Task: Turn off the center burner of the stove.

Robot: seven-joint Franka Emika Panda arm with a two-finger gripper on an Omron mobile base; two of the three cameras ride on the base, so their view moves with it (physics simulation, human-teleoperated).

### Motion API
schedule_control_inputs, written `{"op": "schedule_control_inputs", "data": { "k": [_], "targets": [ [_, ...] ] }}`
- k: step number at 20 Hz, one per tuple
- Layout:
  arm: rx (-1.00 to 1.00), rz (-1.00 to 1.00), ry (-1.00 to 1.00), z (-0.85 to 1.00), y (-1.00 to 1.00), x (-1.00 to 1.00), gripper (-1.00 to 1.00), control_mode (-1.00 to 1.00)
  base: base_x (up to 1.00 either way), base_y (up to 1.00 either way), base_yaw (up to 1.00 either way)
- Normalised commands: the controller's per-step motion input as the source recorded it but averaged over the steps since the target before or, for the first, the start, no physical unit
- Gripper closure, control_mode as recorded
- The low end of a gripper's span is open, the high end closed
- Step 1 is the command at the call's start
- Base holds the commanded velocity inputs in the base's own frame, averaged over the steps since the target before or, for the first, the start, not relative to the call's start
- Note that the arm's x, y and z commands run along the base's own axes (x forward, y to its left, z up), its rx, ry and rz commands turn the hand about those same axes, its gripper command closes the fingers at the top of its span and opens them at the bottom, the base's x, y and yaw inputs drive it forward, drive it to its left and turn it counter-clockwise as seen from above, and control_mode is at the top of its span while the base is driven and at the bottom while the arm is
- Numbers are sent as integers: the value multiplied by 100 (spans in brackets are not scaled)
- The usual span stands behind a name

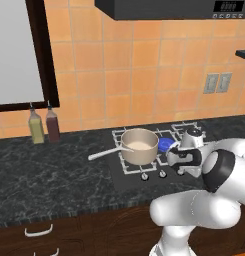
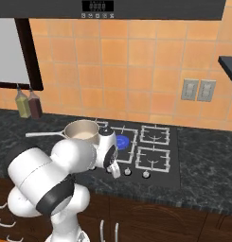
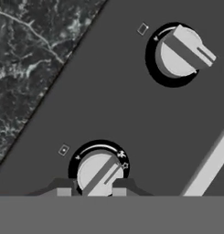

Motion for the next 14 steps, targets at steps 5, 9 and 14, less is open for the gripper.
{"op": "schedule_control_inputs", "data": {
  "k": [5,9,14],
  "targets": [
    [3,-27,-15,-75,62,-49,100,-100,0,0,0],
    [8,-32,-27,-89,65,-60,100,-100,0,0,0],
    [6,-39,-24,-74,88,-31,100,-100,0,0,0]
  ]
}}
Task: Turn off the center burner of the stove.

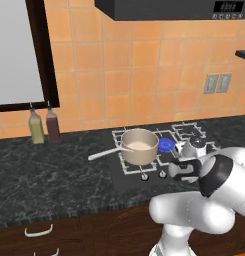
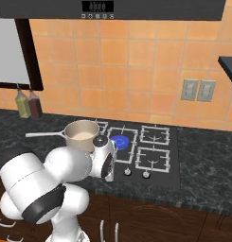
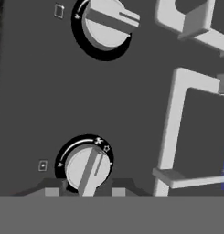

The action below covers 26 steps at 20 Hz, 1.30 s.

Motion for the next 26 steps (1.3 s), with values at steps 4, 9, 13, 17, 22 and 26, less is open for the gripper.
{"op": "schedule_control_inputs", "data": {
  "k": [4,9,13,17,22,26],
  "targets": [
    [3,-39,-16,-61,100,0,100,-100,0,0,0],
    [6,-43,-16,-78,92,-12,100,-100,0,0,0],
    [11,-51,-21,-100,68,-25,100,-100,0,0,0],
    [23,-54,-22,-100,23,-30,100,-100,0,0,0],
    [35,-52,-28,-100,0,-38,100,-100,0,0,0],
    [32,-56,-26,-100,2,-38,100,-100,0,0,0]
  ]
}}
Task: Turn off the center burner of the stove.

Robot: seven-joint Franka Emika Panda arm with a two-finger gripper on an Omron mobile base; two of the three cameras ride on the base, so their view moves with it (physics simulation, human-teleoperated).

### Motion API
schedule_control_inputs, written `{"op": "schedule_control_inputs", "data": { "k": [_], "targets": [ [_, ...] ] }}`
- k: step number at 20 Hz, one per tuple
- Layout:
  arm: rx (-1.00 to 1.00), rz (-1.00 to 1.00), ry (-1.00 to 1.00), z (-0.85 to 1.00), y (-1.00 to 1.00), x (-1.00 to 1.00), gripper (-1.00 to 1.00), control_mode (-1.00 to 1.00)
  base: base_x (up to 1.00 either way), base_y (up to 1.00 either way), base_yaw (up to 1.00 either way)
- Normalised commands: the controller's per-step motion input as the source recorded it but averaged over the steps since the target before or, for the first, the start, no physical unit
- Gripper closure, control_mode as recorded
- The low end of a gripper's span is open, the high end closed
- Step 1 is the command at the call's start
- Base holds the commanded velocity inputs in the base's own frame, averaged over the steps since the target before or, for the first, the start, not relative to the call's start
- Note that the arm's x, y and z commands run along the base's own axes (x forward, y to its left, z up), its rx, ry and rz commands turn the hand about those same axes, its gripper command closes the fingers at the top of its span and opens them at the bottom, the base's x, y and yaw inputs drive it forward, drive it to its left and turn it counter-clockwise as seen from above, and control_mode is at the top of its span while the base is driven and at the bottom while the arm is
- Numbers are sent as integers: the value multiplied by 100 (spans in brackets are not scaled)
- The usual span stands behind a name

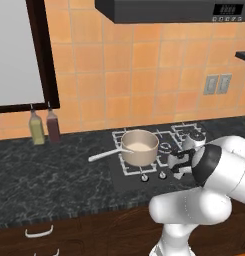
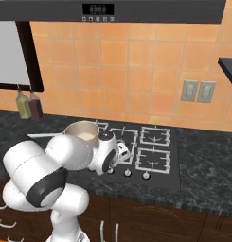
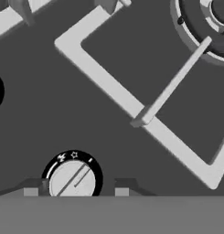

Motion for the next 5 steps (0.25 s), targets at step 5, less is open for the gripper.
{"op": "schedule_control_inputs", "data": {
  "k": [5],
  "targets": [
    [26,-67,-20,-100,22,-25,100,-100,0,0,0]
  ]
}}
